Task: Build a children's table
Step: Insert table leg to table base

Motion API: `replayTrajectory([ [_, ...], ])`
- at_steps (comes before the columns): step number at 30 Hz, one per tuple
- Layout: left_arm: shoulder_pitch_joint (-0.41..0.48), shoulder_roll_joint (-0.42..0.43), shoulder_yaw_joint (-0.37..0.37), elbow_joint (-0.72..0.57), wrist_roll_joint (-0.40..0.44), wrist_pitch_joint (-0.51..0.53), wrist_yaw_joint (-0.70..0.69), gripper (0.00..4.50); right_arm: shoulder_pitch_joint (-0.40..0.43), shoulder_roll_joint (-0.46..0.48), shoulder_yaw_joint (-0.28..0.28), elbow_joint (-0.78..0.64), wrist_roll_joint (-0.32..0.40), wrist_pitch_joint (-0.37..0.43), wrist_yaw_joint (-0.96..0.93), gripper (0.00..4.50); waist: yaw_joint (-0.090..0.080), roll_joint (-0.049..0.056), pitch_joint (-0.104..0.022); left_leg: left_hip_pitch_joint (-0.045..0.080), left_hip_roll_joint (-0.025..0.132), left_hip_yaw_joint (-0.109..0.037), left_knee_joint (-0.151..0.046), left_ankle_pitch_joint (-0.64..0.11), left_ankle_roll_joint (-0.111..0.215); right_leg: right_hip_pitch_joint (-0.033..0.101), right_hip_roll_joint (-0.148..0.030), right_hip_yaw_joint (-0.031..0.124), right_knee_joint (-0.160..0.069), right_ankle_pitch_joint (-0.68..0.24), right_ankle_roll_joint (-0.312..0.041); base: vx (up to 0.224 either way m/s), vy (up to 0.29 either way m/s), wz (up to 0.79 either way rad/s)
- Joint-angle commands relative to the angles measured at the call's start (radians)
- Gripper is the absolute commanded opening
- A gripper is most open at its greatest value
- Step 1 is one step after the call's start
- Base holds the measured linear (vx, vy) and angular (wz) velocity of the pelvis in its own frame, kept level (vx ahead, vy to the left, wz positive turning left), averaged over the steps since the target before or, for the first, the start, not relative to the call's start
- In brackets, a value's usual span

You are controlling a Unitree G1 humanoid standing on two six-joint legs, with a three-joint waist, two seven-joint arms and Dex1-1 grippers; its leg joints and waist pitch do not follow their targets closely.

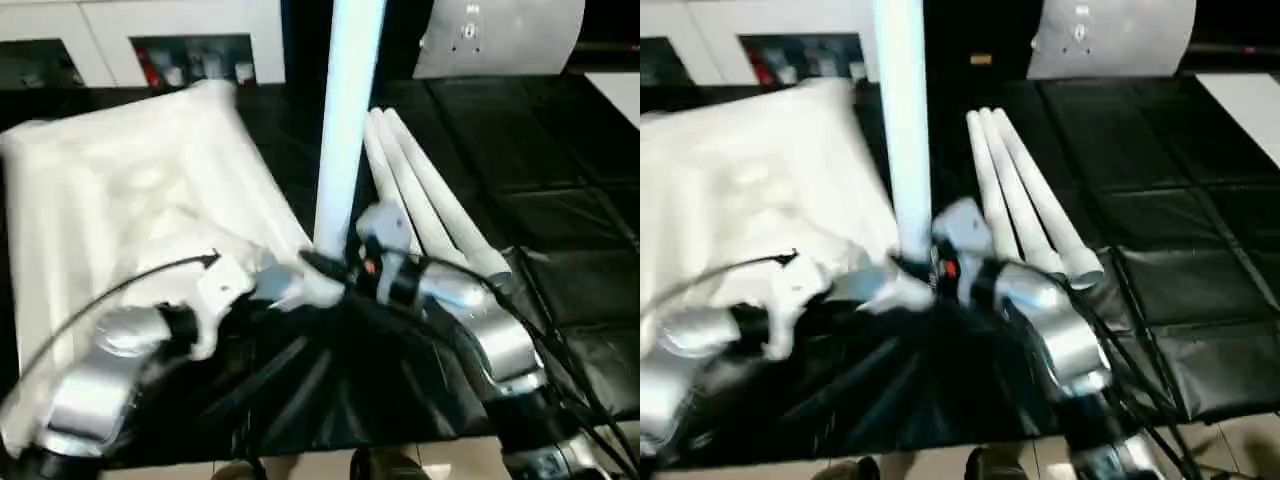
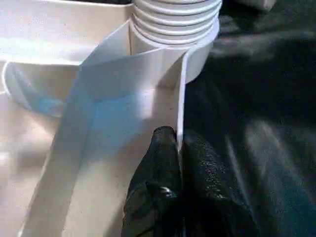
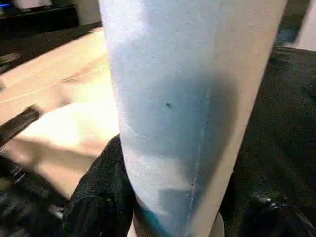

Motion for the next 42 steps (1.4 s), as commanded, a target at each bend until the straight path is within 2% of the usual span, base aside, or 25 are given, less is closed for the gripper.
replayTrajectory([
  [1, -0.014, -0.047, -0.050, -0.086, -0.016, 0.019, 0.047, 0.00, 0.059, 0.024, 0.079, 0.153, -0.027, 0.081, -0.011, 1.88, 0.007, -0.011, -0.035, -0.012, 0.059, -0.022, -0.049, -0.016, 0.124, 0.047, -0.092, 0.065, -0.065, -0.045, -0.239, 0.000, 0.000, 0.00],
  [2, -0.014, -0.050, -0.050, -0.092, -0.012, 0.024, 0.056, 0.00, 0.057, 0.029, 0.077, 0.157, -0.025, 0.082, -0.015, 1.88, 0.009, -0.009, -0.034, -0.010, 0.062, -0.022, -0.050, -0.030, 0.120, 0.045, -0.092, 0.064, -0.068, -0.068, -0.235, 0.000, 0.000, 0.00],
  [5, -0.006, -0.043, -0.066, -0.126, 0.019, 0.065, 0.084, 0.00, 0.049, 0.053, 0.069, 0.170, -0.025, 0.084, -0.025, 1.88, 0.009, -0.007, -0.041, -0.007, 0.066, -0.024, -0.052, -0.069, 0.096, 0.046, -0.091, 0.064, -0.069, -0.097, -0.234, 0.000, 0.000, 0.00],
  [9, -0.005, -0.036, -0.076, -0.125, 0.044, 0.080, 0.103, 0.00, 0.043, 0.072, 0.065, 0.191, -0.030, 0.088, -0.046, 1.88, 0.006, -0.004, -0.044, -0.004, 0.066, -0.025, -0.051, -0.091, 0.075, 0.047, -0.090, 0.063, -0.068, -0.094, -0.238, 0.000, 0.000, 0.00],
  [10, -0.007, -0.031, -0.081, -0.129, 0.047, 0.090, 0.107, 0.00, 0.040, 0.075, 0.064, 0.198, -0.035, 0.087, -0.054, 1.88, 0.005, -0.006, -0.043, -0.004, 0.065, -0.025, -0.051, -0.106, 0.068, 0.047, -0.091, 0.064, -0.070, -0.110, -0.236, 0.000, 0.000, 0.00],
  [11, -0.009, -0.025, -0.082, -0.130, 0.041, 0.116, 0.106, 0.00, 0.038, 0.079, 0.061, 0.205, -0.033, 0.085, -0.054, 1.88, 0.006, -0.001, -0.046, -0.003, 0.065, -0.026, -0.050, -0.113, 0.060, 0.048, -0.092, 0.065, -0.068, -0.119, -0.237, 0.000, 0.000, 0.00],
  [12, -0.013, -0.023, -0.078, -0.128, 0.034, 0.137, 0.109, 0.00, 0.035, 0.082, 0.058, 0.212, -0.031, 0.079, -0.055, 1.88, 0.005, 0.000, -0.046, -0.002, 0.065, -0.026, -0.051, -0.115, 0.058, 0.048, -0.092, 0.065, -0.069, -0.121, -0.235, 0.000, 0.000, 0.00],
  [13, -0.018, -0.022, -0.071, -0.123, 0.024, 0.159, 0.111, 0.00, 0.033, 0.085, 0.055, 0.217, -0.032, 0.074, -0.051, 2.23, 0.004, -0.001, -0.047, -0.003, 0.065, -0.026, -0.050, -0.113, 0.054, 0.049, -0.092, 0.065, -0.068, -0.117, -0.237, 0.000, 0.000, 0.00],
  [14, -0.023, -0.013, -0.071, -0.116, 0.019, 0.171, 0.104, 0.00, 0.031, 0.088, 0.050, 0.223, -0.033, 0.066, -0.051, 2.44, 0.005, 0.000, -0.050, -0.002, 0.065, -0.026, -0.047, -0.102, 0.051, 0.050, -0.092, 0.065, -0.066, -0.097, -0.241, 0.000, 0.000, 0.00],
  [18, -0.041, -0.001, -0.050, -0.090, 0.001, 0.171, 0.085, 0.00, 0.020, 0.099, 0.027, 0.242, -0.029, 0.046, -0.061, 2.79, 0.007, 0.004, -0.056, 0.000, 0.064, -0.024, -0.041, -0.061, 0.055, 0.053, -0.089, 0.066, -0.058, -0.014, -0.266, 0.000, 0.000, 0.00],
  [20, -0.054, 0.011, -0.034, -0.067, -0.007, 0.155, 0.073, 0.00, 0.015, 0.097, 0.021, 0.248, -0.033, 0.033, -0.066, 3.05, 0.011, 0.004, -0.062, -0.002, 0.061, -0.023, -0.035, -0.007, 0.066, 0.059, -0.083, 0.064, -0.046, 0.094, -0.277, 0.000, 0.000, 0.00],
  [22, -0.058, 0.017, -0.033, -0.060, -0.010, 0.153, 0.071, 0.00, 0.015, 0.096, 0.018, 0.251, -0.036, 0.023, -0.069, 3.11, 0.014, 0.005, -0.062, 0.000, 0.061, -0.023, -0.035, -0.009, 0.074, 0.059, -0.085, 0.063, -0.045, 0.109, -0.283, 0.000, 0.000, 0.00],
  [25, -0.069, 0.046, -0.033, -0.024, -0.006, 0.108, 0.051, 0.00, 0.014, 0.076, 0.019, 0.246, -0.053, 0.010, -0.072, 3.36, 0.021, 0.002, -0.066, -0.001, 0.061, -0.022, -0.032, -0.014, 0.071, 0.063, -0.084, 0.063, -0.042, 0.105, -0.284, 0.000, 0.000, 0.00],
  [27, -0.076, 0.071, -0.032, 0.002, -0.016, 0.074, 0.033, 0.00, 0.026, 0.062, 0.002, 0.214, -0.041, 0.006, -0.052, 3.54, 0.027, 0.005, -0.065, 0.002, 0.060, -0.021, -0.031, -0.020, 0.072, 0.059, -0.083, 0.063, -0.043, 0.095, -0.279, 0.000, 0.000, 0.00],
  [28, -0.078, 0.077, -0.032, 0.008, -0.018, 0.067, 0.029, 0.00, 0.030, 0.059, -0.002, 0.206, -0.037, 0.004, -0.046, 3.54, 0.030, 0.007, -0.067, 0.002, 0.060, -0.020, -0.029, -0.017, 0.071, 0.060, -0.084, 0.065, -0.042, 0.101, -0.279, 0.000, 0.000, 0.00],
  [29, -0.082, 0.089, -0.031, 0.025, -0.022, 0.045, 0.014, 0.00, 0.038, 0.047, -0.008, 0.183, -0.027, 0.000, -0.028, 3.68, 0.029, 0.003, -0.071, -0.002, 0.060, -0.022, -0.026, 0.001, 0.073, 0.064, -0.083, 0.067, -0.033, 0.149, -0.281, 0.000, 0.000, 0.00],
  [30, -0.083, 0.092, -0.031, 0.031, -0.023, 0.038, 0.009, 0.00, 0.041, 0.044, -0.010, 0.176, -0.024, -0.001, -0.022, 3.80, 0.031, 0.004, -0.070, -0.003, 0.059, -0.023, -0.026, 0.006, 0.077, 0.063, -0.081, 0.065, -0.033, 0.159, -0.280, 0.000, 0.000, 0.00],
  [31, -0.086, 0.097, -0.031, 0.041, -0.024, 0.026, 0.001, 0.00, 0.045, 0.038, -0.012, 0.165, -0.017, -0.003, -0.012, 3.90, 0.034, 0.006, -0.068, 0.001, 0.060, -0.020, -0.025, -0.008, 0.079, 0.057, -0.081, 0.065, -0.035, 0.151, -0.281, 0.000, 0.000, 0.00],
  [32, -0.097, 0.114, -0.031, 0.079, -0.035, -0.019, -0.030, 0.00, 0.057, 0.005, -0.008, 0.130, -0.015, -0.003, 0.016, 3.95, 0.038, 0.007, -0.064, 0.000, 0.060, -0.020, -0.027, -0.039, 0.076, 0.057, -0.082, 0.064, -0.040, 0.104, -0.276, 0.000, 0.000, 0.00],
  [35, -0.106, 0.134, -0.036, 0.112, -0.044, -0.065, -0.061, 0.00, 0.066, -0.018, -0.008, 0.098, -0.008, 0.003, 0.040, 4.24, 0.048, 0.007, -0.065, 0.004, 0.061, -0.020, -0.029, -0.078, 0.053, 0.056, -0.082, 0.065, -0.045, 0.025, -0.258, 0.000, 0.000, 0.00],
  [39, -0.120, 0.172, -0.053, 0.168, -0.058, -0.155, -0.137, 0.00, 0.079, -0.065, -0.012, 0.034, 0.012, -0.001, 0.103, 4.46, 0.052, 0.006, -0.065, 0.003, 0.059, -0.020, -0.029, -0.081, 0.051, 0.055, -0.080, 0.065, -0.047, 0.004, -0.241, 0.000, 0.000, 0.00],
  [42, -0.144, 0.214, -0.078, 0.248, -0.059, -0.245, -0.225, 0.00, 0.084, -0.141, -0.009, -0.035, 0.034, -0.004, 0.189, 4.46, 0.055, 0.006, -0.066, 0.004, 0.058, -0.020, -0.027, -0.074, 0.056, 0.054, -0.081, 0.066, -0.045, 0.006, -0.234, 0.000, 0.000, 0.00],
])
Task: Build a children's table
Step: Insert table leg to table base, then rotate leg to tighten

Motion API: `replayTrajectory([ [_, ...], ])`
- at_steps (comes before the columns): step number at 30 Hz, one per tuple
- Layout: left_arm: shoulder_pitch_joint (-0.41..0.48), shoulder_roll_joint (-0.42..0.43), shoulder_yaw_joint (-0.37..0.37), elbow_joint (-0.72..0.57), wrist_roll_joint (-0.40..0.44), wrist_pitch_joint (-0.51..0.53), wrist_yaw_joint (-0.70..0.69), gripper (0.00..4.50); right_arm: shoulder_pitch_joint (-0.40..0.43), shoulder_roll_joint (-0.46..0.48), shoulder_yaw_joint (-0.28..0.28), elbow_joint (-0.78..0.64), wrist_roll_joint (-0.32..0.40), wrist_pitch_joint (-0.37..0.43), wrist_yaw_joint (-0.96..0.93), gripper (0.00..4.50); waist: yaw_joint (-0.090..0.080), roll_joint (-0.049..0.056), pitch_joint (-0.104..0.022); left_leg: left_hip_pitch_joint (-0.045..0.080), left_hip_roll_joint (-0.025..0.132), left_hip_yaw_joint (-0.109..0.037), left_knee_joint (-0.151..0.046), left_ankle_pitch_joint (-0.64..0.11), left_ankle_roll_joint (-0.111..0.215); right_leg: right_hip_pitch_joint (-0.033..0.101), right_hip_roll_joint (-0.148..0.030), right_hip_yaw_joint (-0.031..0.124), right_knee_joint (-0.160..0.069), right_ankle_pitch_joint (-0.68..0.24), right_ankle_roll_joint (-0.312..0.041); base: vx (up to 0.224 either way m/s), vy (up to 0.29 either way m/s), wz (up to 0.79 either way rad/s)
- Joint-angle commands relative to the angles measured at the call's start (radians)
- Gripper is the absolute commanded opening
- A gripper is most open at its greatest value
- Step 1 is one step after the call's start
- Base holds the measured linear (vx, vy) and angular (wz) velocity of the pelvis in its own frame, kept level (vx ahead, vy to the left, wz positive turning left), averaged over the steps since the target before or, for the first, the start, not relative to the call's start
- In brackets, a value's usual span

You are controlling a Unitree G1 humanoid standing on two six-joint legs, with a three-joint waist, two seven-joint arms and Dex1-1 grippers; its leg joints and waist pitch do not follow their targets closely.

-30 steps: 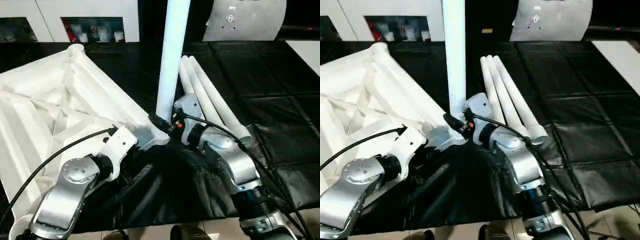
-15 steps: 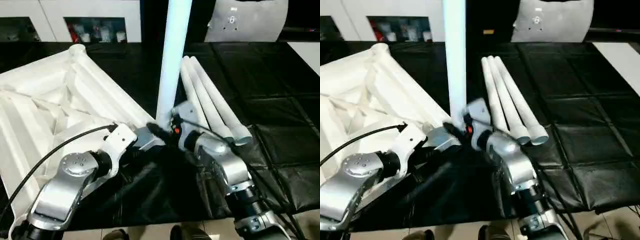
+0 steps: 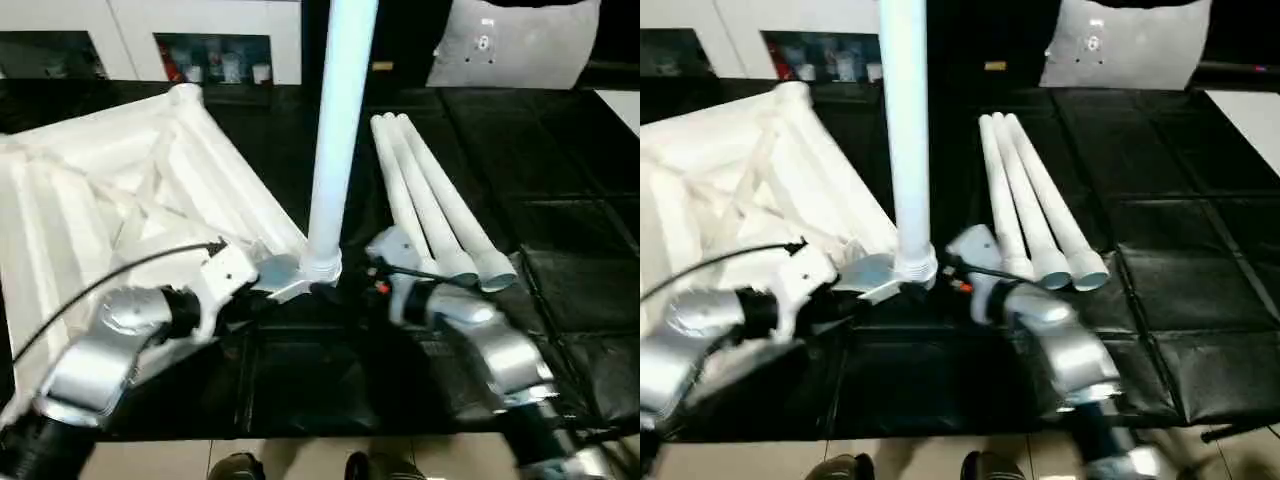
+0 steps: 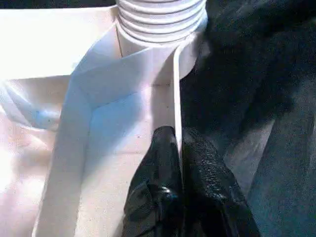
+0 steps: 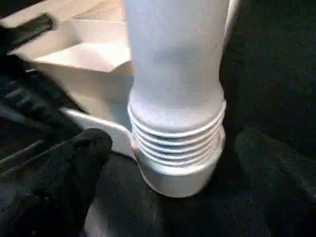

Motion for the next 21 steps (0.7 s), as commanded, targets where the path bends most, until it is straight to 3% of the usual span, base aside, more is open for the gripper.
replayTrajectory([
  [1, -0.010, 0.017, -0.027, 0.022, 0.000, -0.050, -0.056, 0.00, 0.005, -0.021, 0.002, -0.045, 0.023, 0.003, 0.045, 4.46, 0.005, 0.016, -0.067, 0.006, 0.047, -0.017, -0.054, -0.071, 0.068, 0.058, -0.092, 0.066, -0.063, 0.005, -0.224, 0.000, 0.000, 0.00],
  [2, -0.022, 0.040, -0.043, 0.054, -0.010, -0.099, -0.118, 0.00, 0.002, -0.068, 0.005, -0.078, 0.032, -0.004, 0.097, 4.46, 0.007, 0.016, -0.068, 0.004, 0.046, -0.019, -0.053, -0.062, 0.075, 0.060, -0.091, 0.065, -0.061, 0.017, -0.227, 0.000, 0.000, 0.00],
  [9, -0.036, 0.057, -0.057, 0.098, -0.060, -0.181, -0.245, 0.00, -0.024, -0.137, 0.010, -0.092, 0.032, -0.046, 0.191, 4.46, 0.018, 0.021, -0.075, 0.006, 0.047, -0.016, -0.047, -0.038, 0.088, 0.059, -0.091, 0.064, -0.049, 0.111, -0.266, 0.000, 0.000, 0.00],
  [16, -0.077, 0.073, -0.121, 0.162, -0.060, -0.287, -0.386, 0.00, -0.046, -0.225, 0.055, -0.059, 0.077, -0.041, 0.387, 4.46, 0.040, 0.023, -0.075, 0.008, 0.050, -0.014, -0.045, -0.065, 0.096, 0.059, -0.093, 0.063, -0.051, 0.062, -0.266, 0.000, 0.000, 0.00],
  [21, -0.102, 0.071, -0.128, 0.198, -0.047, -0.318, -0.413, 0.00, -0.063, -0.230, 0.068, -0.027, 0.085, -0.047, 0.440, 4.46, 0.041, 0.020, -0.073, 0.004, 0.052, -0.016, -0.045, -0.105, 0.066, 0.059, -0.098, 0.064, -0.055, -0.012, -0.265, 0.000, 0.000, 0.00],
])
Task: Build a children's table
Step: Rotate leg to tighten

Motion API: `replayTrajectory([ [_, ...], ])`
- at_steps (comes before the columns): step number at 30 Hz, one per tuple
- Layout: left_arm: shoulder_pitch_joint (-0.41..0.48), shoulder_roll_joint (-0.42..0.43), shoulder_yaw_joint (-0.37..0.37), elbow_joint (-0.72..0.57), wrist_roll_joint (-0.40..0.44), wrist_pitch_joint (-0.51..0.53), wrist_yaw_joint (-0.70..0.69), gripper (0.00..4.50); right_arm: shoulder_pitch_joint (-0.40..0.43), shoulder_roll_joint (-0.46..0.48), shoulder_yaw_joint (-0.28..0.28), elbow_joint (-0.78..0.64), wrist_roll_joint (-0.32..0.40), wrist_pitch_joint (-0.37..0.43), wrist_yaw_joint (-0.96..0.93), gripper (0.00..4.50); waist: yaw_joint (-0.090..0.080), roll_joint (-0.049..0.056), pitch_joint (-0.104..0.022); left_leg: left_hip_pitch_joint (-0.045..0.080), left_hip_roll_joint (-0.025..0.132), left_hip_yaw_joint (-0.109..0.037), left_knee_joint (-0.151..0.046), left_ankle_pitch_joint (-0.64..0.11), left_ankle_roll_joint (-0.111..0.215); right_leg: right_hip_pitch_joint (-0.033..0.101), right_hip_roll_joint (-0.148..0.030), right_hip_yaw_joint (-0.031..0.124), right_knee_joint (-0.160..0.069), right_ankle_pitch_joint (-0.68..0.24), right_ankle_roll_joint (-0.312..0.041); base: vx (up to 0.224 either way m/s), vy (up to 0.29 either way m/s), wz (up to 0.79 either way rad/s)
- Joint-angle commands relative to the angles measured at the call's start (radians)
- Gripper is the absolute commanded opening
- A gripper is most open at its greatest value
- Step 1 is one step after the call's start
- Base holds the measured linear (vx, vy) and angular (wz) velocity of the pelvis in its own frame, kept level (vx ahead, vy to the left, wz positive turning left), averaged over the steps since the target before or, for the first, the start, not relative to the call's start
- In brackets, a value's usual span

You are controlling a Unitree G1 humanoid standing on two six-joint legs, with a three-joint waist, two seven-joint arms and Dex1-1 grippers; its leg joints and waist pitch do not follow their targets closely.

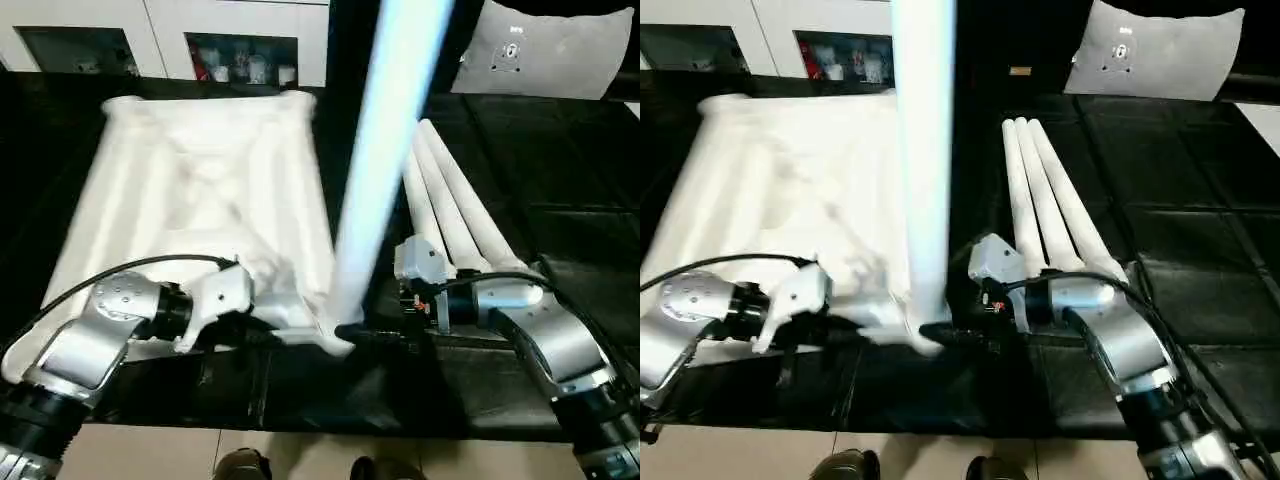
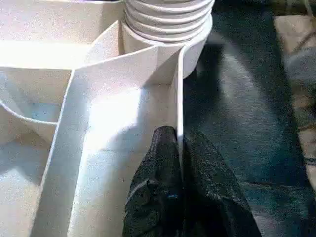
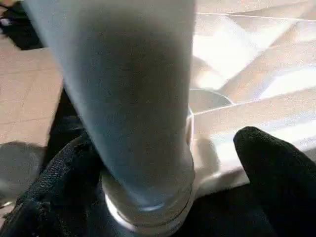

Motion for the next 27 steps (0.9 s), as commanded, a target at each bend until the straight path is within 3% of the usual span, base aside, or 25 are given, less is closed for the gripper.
replayTrajectory([
  [1, -0.025, -0.003, -0.022, 0.020, 0.000, -0.031, -0.041, 0.00, -0.011, -0.009, 0.012, 0.018, 0.015, -0.004, 0.034, 4.46, -0.006, 0.016, -0.069, 0.004, 0.050, -0.016, -0.058, -0.117, 0.056, 0.059, -0.096, 0.064, -0.070, -0.042, -0.257, 0.000, 0.000, 0.00],
  [6, -0.050, -0.004, -0.034, 0.072, 0.012, -0.072, -0.055, 0.00, -0.022, -0.016, 0.043, 0.042, 0.026, -0.002, 0.099, 3.86, -0.005, 0.017, -0.069, 0.006, 0.051, -0.017, -0.057, -0.132, 0.044, 0.058, -0.096, 0.064, -0.074, -0.097, -0.245, 0.000, 0.000, 0.00],
  [10, -0.052, -0.002, -0.036, 0.084, 0.016, -0.080, -0.057, 0.00, -0.026, -0.019, 0.058, 0.055, 0.014, -0.009, 0.123, 3.67, -0.003, 0.017, -0.071, 0.006, 0.052, -0.017, -0.057, -0.119, 0.043, 0.056, -0.095, 0.064, -0.070, -0.078, -0.246, 0.000, 0.000, 0.00],
  [18, -0.060, -0.005, -0.038, 0.109, 0.021, -0.098, -0.057, 0.00, -0.043, 0.010, 0.061, 0.090, 0.010, -0.017, 0.116, 2.85, -0.003, 0.018, -0.072, 0.004, 0.052, -0.017, -0.056, -0.110, 0.049, 0.056, -0.095, 0.062, -0.068, -0.056, -0.255, 0.000, 0.000, 0.00],
  [27, -0.050, -0.005, -0.031, 0.109, 0.009, -0.082, -0.060, 0.00, -0.009, 0.015, 0.074, 0.086, 0.008, -0.003, 0.120, 2.60, -0.004, 0.019, -0.065, 0.005, 0.052, -0.017, -0.059, -0.129, 0.043, 0.053, -0.097, 0.063, -0.075, -0.102, -0.242, 0.000, 0.000, 0.00],
])
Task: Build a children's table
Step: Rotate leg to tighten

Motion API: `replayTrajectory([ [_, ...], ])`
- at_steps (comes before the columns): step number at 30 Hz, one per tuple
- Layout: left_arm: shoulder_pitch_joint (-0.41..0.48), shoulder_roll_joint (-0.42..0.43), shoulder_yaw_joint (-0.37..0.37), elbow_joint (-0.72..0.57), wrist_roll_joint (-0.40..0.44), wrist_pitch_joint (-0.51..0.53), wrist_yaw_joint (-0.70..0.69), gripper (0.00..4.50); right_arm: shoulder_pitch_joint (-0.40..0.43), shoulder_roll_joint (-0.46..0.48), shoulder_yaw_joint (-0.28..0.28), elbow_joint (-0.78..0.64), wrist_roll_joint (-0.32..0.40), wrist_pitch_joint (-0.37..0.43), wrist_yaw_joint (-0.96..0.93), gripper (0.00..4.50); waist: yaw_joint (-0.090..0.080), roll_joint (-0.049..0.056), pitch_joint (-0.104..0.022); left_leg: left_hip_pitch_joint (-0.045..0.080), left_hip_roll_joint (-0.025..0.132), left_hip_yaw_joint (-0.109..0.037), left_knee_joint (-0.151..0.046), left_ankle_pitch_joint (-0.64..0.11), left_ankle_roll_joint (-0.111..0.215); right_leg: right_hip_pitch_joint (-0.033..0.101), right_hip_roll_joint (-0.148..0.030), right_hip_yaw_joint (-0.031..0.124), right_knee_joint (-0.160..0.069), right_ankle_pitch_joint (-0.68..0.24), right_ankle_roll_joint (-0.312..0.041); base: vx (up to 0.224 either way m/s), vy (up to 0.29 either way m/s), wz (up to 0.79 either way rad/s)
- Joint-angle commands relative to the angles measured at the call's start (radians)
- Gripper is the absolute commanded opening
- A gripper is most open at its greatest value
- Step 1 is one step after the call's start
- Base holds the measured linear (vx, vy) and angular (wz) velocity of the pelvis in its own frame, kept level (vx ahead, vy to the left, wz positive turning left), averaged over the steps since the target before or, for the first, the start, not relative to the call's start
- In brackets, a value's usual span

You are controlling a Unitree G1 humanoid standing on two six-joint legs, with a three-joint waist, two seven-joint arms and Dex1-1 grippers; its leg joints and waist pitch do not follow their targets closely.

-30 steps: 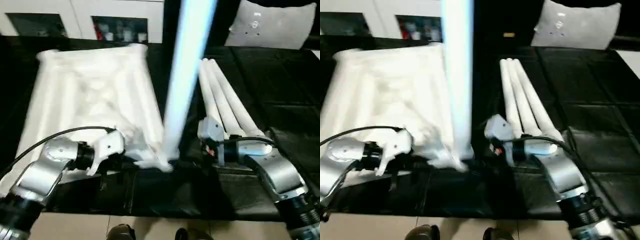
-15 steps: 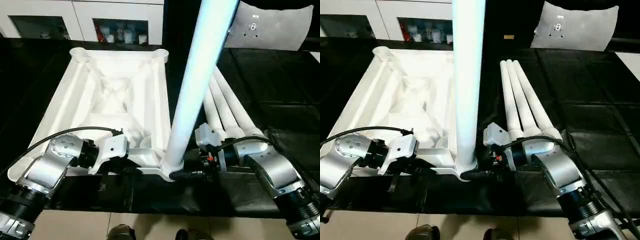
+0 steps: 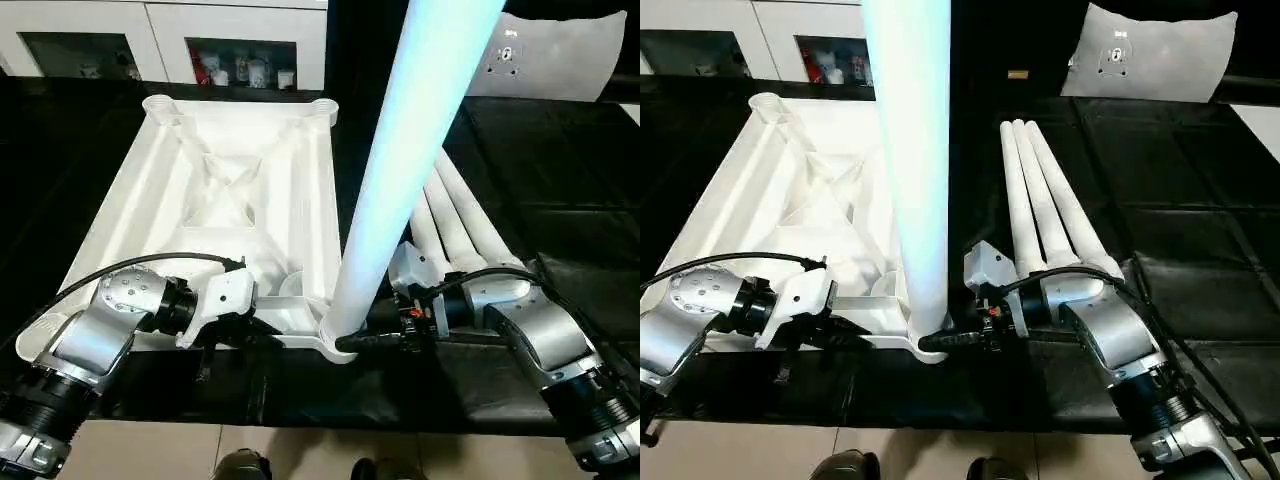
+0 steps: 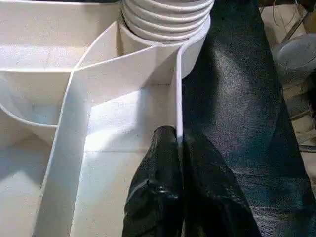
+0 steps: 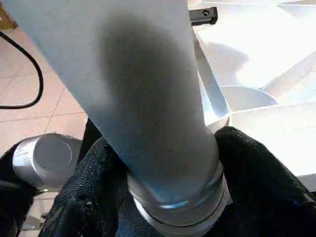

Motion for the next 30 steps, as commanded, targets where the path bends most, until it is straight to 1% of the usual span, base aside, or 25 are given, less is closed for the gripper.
replayTrajectory([
  [1, 0.002, 0.002, -0.011, 0.004, 0.001, 0.011, -0.010, 0.00, 0.029, 0.003, 0.034, 0.003, -0.010, 0.007, 0.013, 2.59, -0.004, 0.015, -0.064, 0.005, 0.049, -0.016, -0.065, -0.126, 0.048, 0.052, -0.097, 0.065, -0.078, -0.103, -0.240, 0.000, 0.000, 0.00],
  [3, 0.005, 0.003, -0.007, 0.002, -0.008, 0.016, -0.016, 0.00, 0.044, 0.006, 0.031, 0.010, -0.002, 0.022, 0.008, 2.59, -0.003, 0.021, -0.062, 0.005, 0.050, -0.018, -0.066, -0.136, 0.045, 0.052, -0.097, 0.065, -0.079, -0.104, -0.243, 0.000, 0.000, 0.00],
  [5, 0.009, 0.001, -0.001, -0.004, -0.022, 0.027, -0.019, 0.00, 0.055, 0.007, 0.029, 0.022, 0.001, 0.029, 0.005, 2.59, -0.004, 0.018, -0.062, 0.004, 0.049, -0.017, -0.066, -0.136, 0.047, 0.053, -0.097, 0.065, -0.079, -0.101, -0.244, 0.000, 0.000, 0.00],
  [6, 0.010, 0.001, 0.000, -0.005, -0.025, 0.030, -0.021, 0.00, 0.059, 0.009, 0.029, 0.034, -0.002, 0.025, 0.002, 2.59, -0.002, 0.028, -0.060, 0.004, 0.049, -0.018, -0.067, -0.137, 0.046, 0.051, -0.099, 0.065, -0.079, -0.103, -0.245, 0.000, 0.000, 0.00],
  [7, 0.009, 0.001, 0.001, -0.006, -0.027, 0.034, -0.022, 0.00, 0.061, 0.012, 0.027, 0.049, -0.006, 0.022, -0.004, 2.59, -0.004, 0.023, -0.061, 0.004, 0.050, -0.017, -0.067, -0.140, 0.047, 0.052, -0.098, 0.065, -0.081, -0.100, -0.248, 0.000, 0.000, 0.00],
  [8, 0.009, 0.002, 0.002, -0.006, -0.029, 0.037, -0.023, 0.00, 0.062, 0.017, 0.027, 0.070, -0.012, 0.016, -0.011, 2.59, -0.003, 0.029, -0.057, 0.002, 0.049, -0.019, -0.068, -0.145, 0.047, 0.051, -0.098, 0.064, -0.081, -0.107, -0.248, 0.000, 0.000, 0.00],
  [9, 0.009, 0.002, 0.005, -0.006, -0.033, 0.042, -0.024, 0.00, 0.064, 0.023, 0.025, 0.091, -0.019, 0.008, -0.021, 2.59, -0.004, 0.029, -0.055, 0.003, 0.048, -0.018, -0.069, -0.155, 0.046, 0.050, -0.097, 0.063, -0.085, -0.122, -0.245, 0.000, 0.000, 0.00],
  [10, 0.010, 0.002, 0.006, -0.006, -0.034, 0.044, -0.023, 0.00, 0.065, 0.025, 0.024, 0.096, -0.021, 0.005, -0.025, 2.59, -0.005, 0.030, -0.054, 0.003, 0.048, -0.019, -0.069, -0.161, 0.045, 0.050, -0.099, 0.064, -0.086, -0.134, -0.244, 0.000, 0.000, 0.00],
  [11, 0.011, 0.001, 0.008, -0.007, -0.036, 0.048, -0.023, 0.00, 0.067, 0.028, 0.023, 0.104, -0.024, -0.001, -0.031, 2.59, -0.006, 0.028, -0.052, 0.003, 0.048, -0.019, -0.071, -0.177, 0.042, 0.050, -0.100, 0.064, -0.090, -0.167, -0.239, 0.000, 0.000, 0.00],
  [12, 0.013, 0.001, 0.011, -0.009, -0.039, 0.053, -0.021, 0.00, 0.072, 0.033, 0.019, 0.108, -0.025, -0.003, -0.039, 2.59, -0.005, 0.032, -0.049, 0.005, 0.049, -0.020, -0.073, -0.195, 0.037, 0.048, -0.100, 0.064, -0.094, -0.207, -0.232, 0.000, 0.000, 0.00],
  [13, 0.014, 0.001, 0.013, -0.011, -0.042, 0.056, -0.020, 0.00, 0.076, 0.037, 0.017, 0.109, -0.025, -0.004, -0.045, 2.59, -0.006, 0.031, -0.048, 0.007, 0.050, -0.020, -0.076, -0.211, 0.033, 0.048, -0.100, 0.065, -0.097, -0.241, -0.223, 0.000, 0.000, 0.00],
  [14, 0.020, -0.001, 0.020, -0.017, -0.052, 0.073, -0.012, 0.00, 0.086, 0.045, 0.010, 0.102, -0.019, 0.000, -0.057, 2.59, -0.006, 0.031, -0.047, 0.009, 0.050, -0.020, -0.077, -0.217, 0.030, 0.046, -0.100, 0.066, -0.099, -0.255, -0.217, 0.000, 0.000, 0.00],
  [16, 0.023, -0.002, 0.023, -0.021, -0.056, 0.080, -0.007, 0.00, 0.090, 0.048, 0.007, 0.098, -0.017, 0.000, -0.061, 2.59, -0.007, 0.029, -0.045, 0.008, 0.051, -0.021, -0.079, -0.223, 0.029, 0.045, -0.100, 0.066, -0.100, -0.268, -0.214, 0.000, 0.000, 0.00],
  [18, 0.028, -0.009, 0.034, -0.027, -0.067, 0.098, 0.004, 0.00, 0.095, 0.061, -0.003, 0.100, -0.011, 0.003, -0.084, 2.59, -0.009, 0.031, -0.046, 0.009, 0.052, -0.022, -0.080, -0.226, 0.029, 0.044, -0.101, 0.067, -0.101, -0.275, -0.211, 0.000, 0.000, 0.00],
  [19, 0.031, -0.012, 0.038, -0.029, -0.070, 0.106, 0.010, 0.00, 0.096, 0.068, -0.008, 0.104, -0.010, 0.003, -0.096, 2.59, -0.011, 0.028, -0.044, 0.010, 0.052, -0.022, -0.082, -0.232, 0.030, 0.041, -0.099, 0.067, -0.101, -0.283, -0.210, 0.000, 0.000, 0.00],
  [20, 0.034, -0.015, 0.043, -0.034, -0.075, 0.116, 0.018, 0.00, 0.097, 0.079, -0.016, 0.111, -0.010, 0.004, -0.118, 2.59, -0.013, 0.026, -0.042, 0.009, 0.051, -0.022, -0.083, -0.238, 0.030, 0.042, -0.100, 0.067, -0.104, -0.300, -0.206, 0.000, 0.000, 0.00],
  [21, 0.034, -0.015, 0.043, -0.034, -0.075, 0.116, 0.018, 0.00, 0.097, 0.079, -0.016, 0.111, -0.010, 0.004, -0.118, 2.59, -0.014, 0.026, -0.041, 0.009, 0.051, -0.023, -0.084, -0.240, 0.029, 0.041, -0.102, 0.068, -0.105, -0.311, -0.204, 0.000, 0.000, 0.00],
  [23, 0.044, -0.037, 0.078, -0.054, -0.091, 0.161, 0.072, 0.00, 0.109, 0.111, -0.039, 0.120, -0.010, 0.025, -0.182, 2.59, -0.021, 0.023, -0.037, 0.008, 0.050, -0.024, -0.086, -0.255, 0.029, 0.039, -0.103, 0.068, -0.111, -0.370, -0.189, 0.000, 0.000, 0.00],
  [24, 0.045, -0.041, 0.083, -0.058, -0.093, 0.169, 0.081, 0.00, 0.111, 0.115, -0.041, 0.120, -0.011, 0.029, -0.191, 2.59, -0.023, 0.022, -0.037, 0.009, 0.051, -0.023, -0.086, -0.257, 0.027, 0.037, -0.103, 0.069, -0.112, -0.380, -0.186, 0.000, 0.000, 0.00],
  [25, 0.046, -0.044, 0.088, -0.061, -0.096, 0.177, 0.089, 0.00, 0.112, 0.119, -0.044, 0.121, -0.011, 0.033, -0.200, 2.59, -0.027, 0.024, -0.036, 0.006, 0.050, -0.026, -0.087, -0.254, 0.024, 0.039, -0.105, 0.068, -0.112, -0.391, -0.181, 0.000, 0.000, 0.00],
  [26, 0.062, -0.064, 0.117, -0.089, -0.114, 0.215, 0.139, 0.00, 0.125, 0.138, -0.052, 0.121, -0.019, 0.048, -0.244, 2.59, -0.033, 0.018, -0.034, 0.004, 0.049, -0.026, -0.089, -0.258, 0.024, 0.038, -0.103, 0.068, -0.114, -0.404, -0.173, 0.000, 0.000, 0.00],
  [27, 0.070, -0.072, 0.129, -0.102, -0.122, 0.230, 0.160, 0.00, 0.130, 0.146, -0.054, 0.121, -0.023, 0.050, -0.261, 2.59, -0.035, 0.020, -0.036, 0.004, 0.051, -0.027, -0.089, -0.252, 0.021, 0.040, -0.105, 0.068, -0.110, -0.394, -0.175, 0.000, 0.000, 0.00],
  [28, 0.077, -0.079, 0.137, -0.113, -0.129, 0.241, 0.175, 0.00, 0.133, 0.151, -0.056, 0.122, -0.026, 0.052, -0.274, 2.59, -0.040, 0.020, -0.032, 0.001, 0.048, -0.028, -0.091, -0.253, 0.026, 0.038, -0.104, 0.066, -0.115, -0.411, -0.169, 0.000, 0.000, 0.00],
  [30, 0.100, -0.097, 0.160, -0.151, -0.147, 0.272, 0.218, 0.00, 0.139, 0.171, -0.062, 0.127, -0.034, 0.062, -0.317, 2.59, -0.047, 0.016, -0.032, 0.001, 0.044, -0.027, -0.091, -0.246, 0.033, 0.037, -0.102, 0.067, -0.120, -0.438, -0.153, 0.000, 0.000, 0.00],
])
